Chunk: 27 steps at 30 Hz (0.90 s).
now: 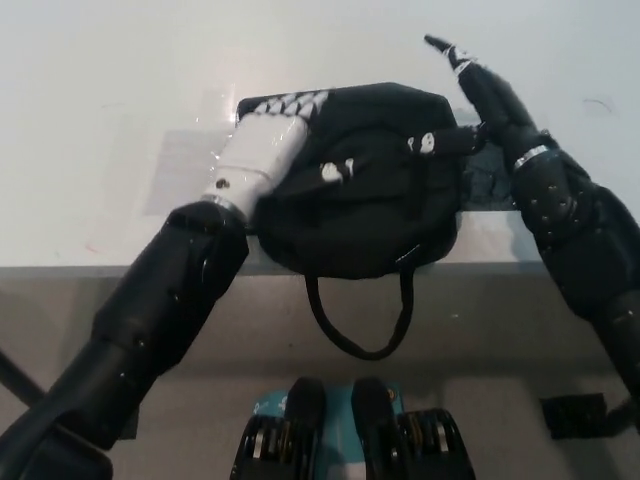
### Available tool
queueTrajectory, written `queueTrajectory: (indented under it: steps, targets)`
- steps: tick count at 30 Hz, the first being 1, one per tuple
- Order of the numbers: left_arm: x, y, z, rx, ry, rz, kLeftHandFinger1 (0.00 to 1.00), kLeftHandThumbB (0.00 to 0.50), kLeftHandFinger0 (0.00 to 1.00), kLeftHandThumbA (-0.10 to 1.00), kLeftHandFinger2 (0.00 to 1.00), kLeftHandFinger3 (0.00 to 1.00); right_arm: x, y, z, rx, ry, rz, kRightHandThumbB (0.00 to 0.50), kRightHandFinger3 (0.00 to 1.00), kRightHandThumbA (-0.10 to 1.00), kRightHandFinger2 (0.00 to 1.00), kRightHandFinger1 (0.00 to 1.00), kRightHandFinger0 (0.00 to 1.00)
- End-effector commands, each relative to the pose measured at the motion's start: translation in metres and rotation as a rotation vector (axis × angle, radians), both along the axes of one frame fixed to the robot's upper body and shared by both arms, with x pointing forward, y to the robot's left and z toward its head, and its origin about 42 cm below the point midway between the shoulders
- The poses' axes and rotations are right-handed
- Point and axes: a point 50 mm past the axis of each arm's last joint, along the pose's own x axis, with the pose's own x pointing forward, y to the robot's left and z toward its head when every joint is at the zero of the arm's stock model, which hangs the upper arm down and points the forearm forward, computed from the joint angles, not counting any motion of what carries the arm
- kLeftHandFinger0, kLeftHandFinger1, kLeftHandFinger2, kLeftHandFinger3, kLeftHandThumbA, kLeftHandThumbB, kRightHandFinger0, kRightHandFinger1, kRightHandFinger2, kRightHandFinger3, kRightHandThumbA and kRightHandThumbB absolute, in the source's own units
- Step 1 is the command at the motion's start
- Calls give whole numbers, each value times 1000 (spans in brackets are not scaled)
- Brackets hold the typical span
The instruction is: A soft travel bag is kept infront of the robot in the middle of the desk and the robot uses both its hands to press it to reduce its size
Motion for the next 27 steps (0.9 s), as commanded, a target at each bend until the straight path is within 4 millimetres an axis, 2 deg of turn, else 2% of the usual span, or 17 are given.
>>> queueTrajectory:
  steps: [1, 4, 5, 8, 11, 15, 17, 19, 21, 23, 26, 27]
  targets:
    - [-30, 12, 171, -169, -202, -158, 1000, 305, 1000, 1000, 1000, 1000, -37, -27, 153, 234, -239, 62, 240, 1000, 1000, 1000, 1000, 1000]
    - [-37, 19, 187, -205, -221, -192, 1000, 302, 1000, 1000, 1000, 1000, -46, -29, 160, 276, -258, 82, 219, 1000, 1000, 1000, 1000, 1000]
    - [-39, 22, 190, -206, -226, -194, 1000, 305, 1000, 1000, 1000, 1000, -50, -30, 162, 299, -273, 94, 194, 1000, 1000, 1000, 1000, 1000]
    - [-46, 25, 191, -209, -215, -187, 1000, 320, 1000, 1000, 1000, 1000, -59, -34, 163, 313, -280, 97, 188, 1000, 1000, 1000, 1000, 1000]
    - [-55, 32, 200, -192, -226, -187, 1000, 312, 1000, 1000, 1000, 1000, -68, -42, 169, 357, -285, 120, 146, 1000, 1000, 1000, 1000, 1000]
    - [-64, 39, 198, -232, -227, -222, 1000, 329, 1000, 1000, 1000, 1000, -80, -54, 174, 402, -292, 145, 174, 1000, 1000, 1000, 1000, 1000]
    - [-87, 46, 190, -311, -204, -248, 1000, 353, 1000, 1000, 1000, 1000, -107, -61, 179, 462, -340, 212, 205, 1000, 1000, 1000, 1000, 1000]
    - [-99, 49, 187, -332, -194, -259, 1000, 346, 1000, 1000, 1000, 1000, -122, -64, 181, 476, -355, 235, 207, 1000, 1000, 1000, 1000, 1000]
    - [-120, 54, 180, -362, -200, -301, 1000, 348, 1000, 1000, 1000, 1000, -151, -68, 184, 504, -391, 279, 220, 1000, 1000, 1000, 1000, 1000]
    - [-132, 55, 176, -383, -207, -321, 1000, 352, 1000, 1000, 1000, 1000, -169, -73, 184, 532, -418, 313, 224, 1000, 1000, 1000, 1000, 1000]
    - [-166, 59, 161, -465, -210, -382, 1000, 392, 1000, 1000, 1000, 1000, -219, -73, 172, 583, -526, 360, 240, 1000, 1000, 1000, 1000, 1000]
    - [-175, 60, 157, -470, -213, -393, 1000, 361, 1000, 1000, 1000, 1000, -228, -73, 168, 581, -542, 373, 245, 1000, 1000, 1000, 1000, 1000]
